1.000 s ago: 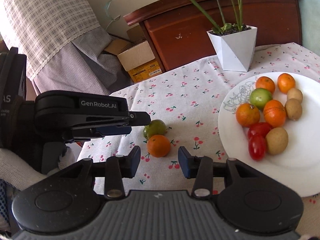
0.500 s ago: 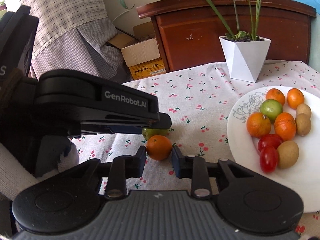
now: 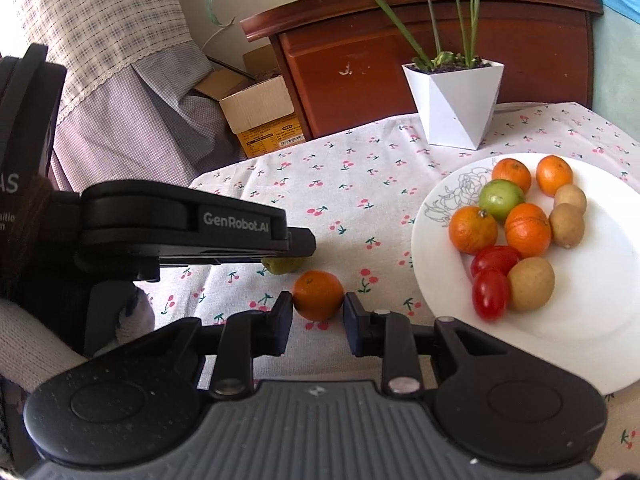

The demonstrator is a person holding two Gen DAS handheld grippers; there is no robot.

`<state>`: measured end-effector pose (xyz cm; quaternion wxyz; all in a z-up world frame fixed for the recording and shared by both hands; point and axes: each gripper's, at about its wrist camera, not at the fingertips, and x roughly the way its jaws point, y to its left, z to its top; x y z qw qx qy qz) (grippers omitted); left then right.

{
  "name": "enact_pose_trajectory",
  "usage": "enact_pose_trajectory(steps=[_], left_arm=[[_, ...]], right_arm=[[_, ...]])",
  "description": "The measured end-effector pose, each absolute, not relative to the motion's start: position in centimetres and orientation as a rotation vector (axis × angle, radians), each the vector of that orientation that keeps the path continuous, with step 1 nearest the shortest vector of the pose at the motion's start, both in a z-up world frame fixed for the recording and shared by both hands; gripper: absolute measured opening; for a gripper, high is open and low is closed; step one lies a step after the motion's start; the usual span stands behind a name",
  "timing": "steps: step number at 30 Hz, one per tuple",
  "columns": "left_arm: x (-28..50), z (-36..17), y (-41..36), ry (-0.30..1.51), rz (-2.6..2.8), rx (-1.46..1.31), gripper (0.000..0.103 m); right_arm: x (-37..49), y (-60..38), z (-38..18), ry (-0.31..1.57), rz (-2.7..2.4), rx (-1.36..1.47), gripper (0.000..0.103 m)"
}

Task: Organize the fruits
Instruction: 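Carry lime and orange onto the plate and open both grippers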

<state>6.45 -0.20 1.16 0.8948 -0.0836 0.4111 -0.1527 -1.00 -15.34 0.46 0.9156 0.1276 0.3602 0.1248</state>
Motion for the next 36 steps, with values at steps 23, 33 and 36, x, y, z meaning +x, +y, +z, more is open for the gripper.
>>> enact_pose_trajectory(steps=[23, 33, 36], left_arm=[[3.8, 5.5, -7.8, 0.713, -0.494, -0.192, 0.024], [2.5, 4.6, -12.4, 0.721, -0.617, -0.121, 0.024], [2.3, 4.0, -13.2, 0.732, -0.638, -0.102, 0.024]], right_arm=[[-5.0, -26.9, 4.0, 0.593, -0.044, 0.397, 0.028], [-5.5, -30.9, 2.7, 0.613, -0.164, 0.523, 0.027], [-5.6, -31.6, 2.1, 0.632, -0.179, 0.568, 0.027]])
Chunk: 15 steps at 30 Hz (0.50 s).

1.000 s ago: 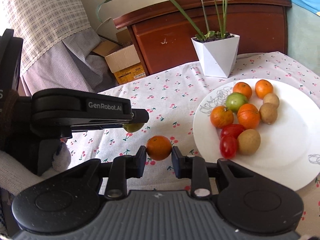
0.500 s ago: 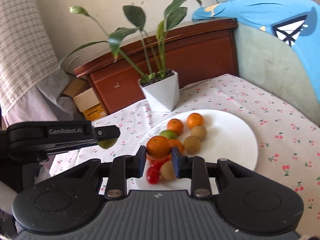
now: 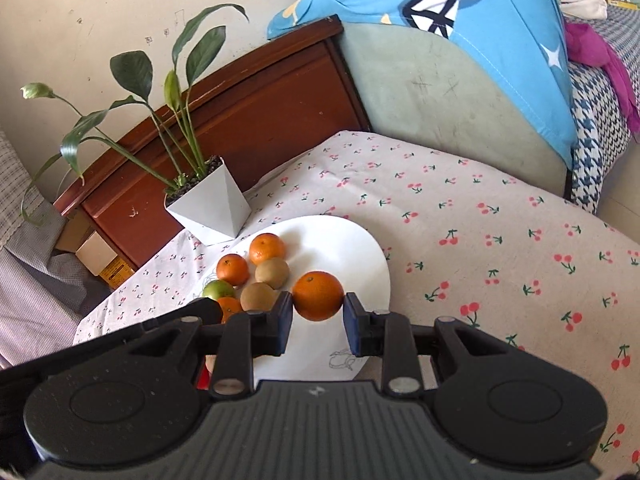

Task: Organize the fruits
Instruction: 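Carry lime and orange onto the plate and open both grippers, then lift both open grippers away from the plate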

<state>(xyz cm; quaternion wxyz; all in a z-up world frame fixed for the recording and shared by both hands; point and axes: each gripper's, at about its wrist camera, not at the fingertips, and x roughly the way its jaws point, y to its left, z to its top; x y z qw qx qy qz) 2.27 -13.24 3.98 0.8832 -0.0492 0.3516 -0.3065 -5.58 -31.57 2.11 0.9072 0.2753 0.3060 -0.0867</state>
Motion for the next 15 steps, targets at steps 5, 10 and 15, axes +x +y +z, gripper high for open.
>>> enact_pose_trajectory(steps=[5, 10, 15], left_arm=[[1.9, 3.2, -14.2, 0.744, -0.674, -0.091, 0.024], [1.7, 3.1, -14.5, 0.741, -0.678, -0.075, 0.027], [1.5, 3.4, -14.3, 0.739, -0.661, -0.068, 0.034]], right_arm=[[-5.5, -32.0, 1.7, 0.643, -0.199, 0.603, 0.03], [-5.6, -32.0, 1.8, 0.637, -0.214, 0.608, 0.03], [-5.7, -31.9, 2.2, 0.633, -0.224, 0.594, 0.032]])
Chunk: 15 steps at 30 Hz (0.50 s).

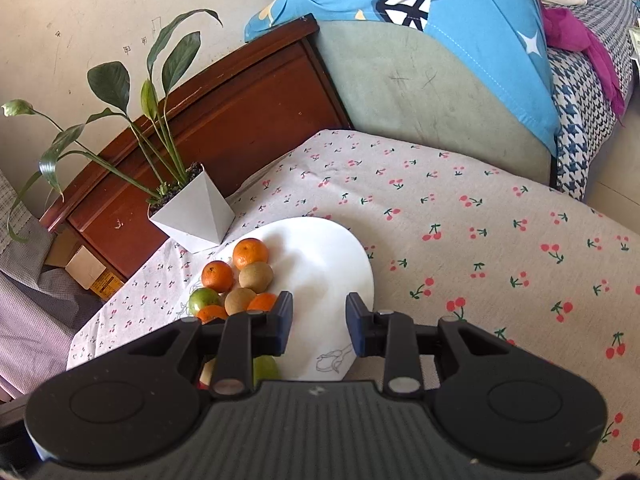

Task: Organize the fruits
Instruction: 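Lift both open grippers away from the plate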

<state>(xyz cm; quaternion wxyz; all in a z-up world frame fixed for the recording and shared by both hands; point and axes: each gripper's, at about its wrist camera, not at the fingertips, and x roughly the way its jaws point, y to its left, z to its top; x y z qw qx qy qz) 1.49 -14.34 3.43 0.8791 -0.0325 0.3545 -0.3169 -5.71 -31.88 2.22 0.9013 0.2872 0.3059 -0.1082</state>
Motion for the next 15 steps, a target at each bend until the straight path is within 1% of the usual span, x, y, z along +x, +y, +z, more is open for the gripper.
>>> enact_pose_trajectory(steps=[2, 4, 5, 7, 10, 12, 14, 15], left_arm=[[1.4, 3.6, -14.2, 0.738, -0.649, -0.063, 0.037], [1.3, 3.9, -14.0, 0.739, -0.637, -0.045, 0.043], [1.2, 4.0, -13.9, 0.739, -0.631, -0.038, 0.048], [1.0, 4.4, -13.7, 0.737, -0.629, -0.035, 0.05], [0.7, 5.1, -13.4, 0.745, -0.618, -0.022, 0.052], [0.5, 5.6, -13.2, 0.755, -0.596, -0.001, 0.062], [0.2, 6.1, -13.0, 0.758, -0.586, 0.014, 0.067], [0.0, 6.4, -12.8, 0.758, -0.587, 0.018, 0.069]], right_arm=[[-5.8, -31.8, 2.5, 0.638, -0.228, 0.59, 0.033], [-5.7, -31.7, 2.8, 0.645, -0.239, 0.575, 0.035], [-5.8, -31.6, 3.0, 0.647, -0.244, 0.567, 0.037], [-5.9, -31.4, 3.4, 0.651, -0.249, 0.556, 0.039], [-6.0, -31.2, 4.2, 0.666, -0.25, 0.544, 0.04], [-6.2, -31.1, 4.8, 0.676, -0.256, 0.529, 0.04], [-6.5, -30.9, 5.3, 0.681, -0.256, 0.516, 0.047], [-6.6, -30.8, 5.6, 0.683, -0.255, 0.509, 0.047]])
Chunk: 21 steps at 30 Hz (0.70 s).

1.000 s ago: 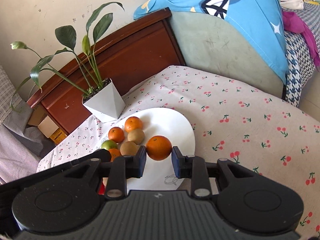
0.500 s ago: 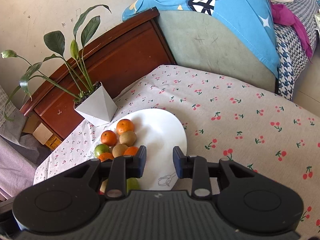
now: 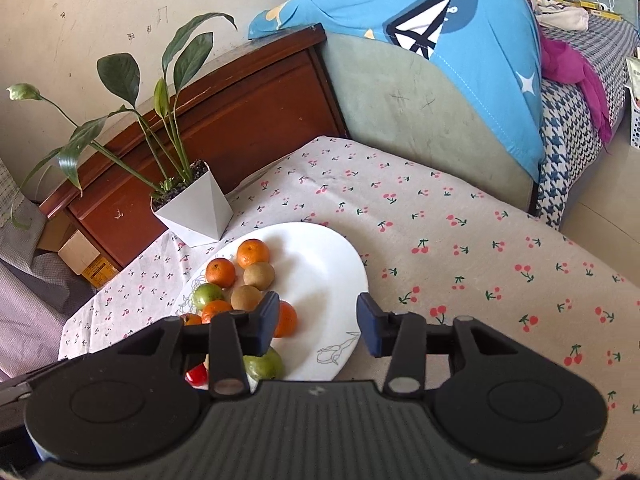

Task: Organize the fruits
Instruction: 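Lift both open grippers away from the plate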

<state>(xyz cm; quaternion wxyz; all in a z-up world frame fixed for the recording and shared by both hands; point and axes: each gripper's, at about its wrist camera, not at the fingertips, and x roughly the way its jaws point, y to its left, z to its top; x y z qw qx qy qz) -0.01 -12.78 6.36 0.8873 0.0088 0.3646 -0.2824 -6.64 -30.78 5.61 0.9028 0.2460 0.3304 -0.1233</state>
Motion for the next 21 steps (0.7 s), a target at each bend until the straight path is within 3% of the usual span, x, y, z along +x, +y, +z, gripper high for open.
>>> enact_pose_trajectory(steps=[15, 17, 21], left_arm=[[-1.9, 6.7, -10.5, 0.841, -0.447, 0.051, 0.087], [-1.9, 6.4, -10.5, 0.853, -0.425, 0.063, 0.088], [-1.5, 5.8, -10.5, 0.888, -0.388, 0.081, 0.089]], right_arm=[[-9.5, -28.8, 5.7, 0.765, -0.282, 0.458, 0.062], [-9.3, -28.8, 5.4, 0.777, -0.293, 0.461, 0.067], [-8.8, -28.4, 4.9, 0.792, -0.304, 0.442, 0.068]])
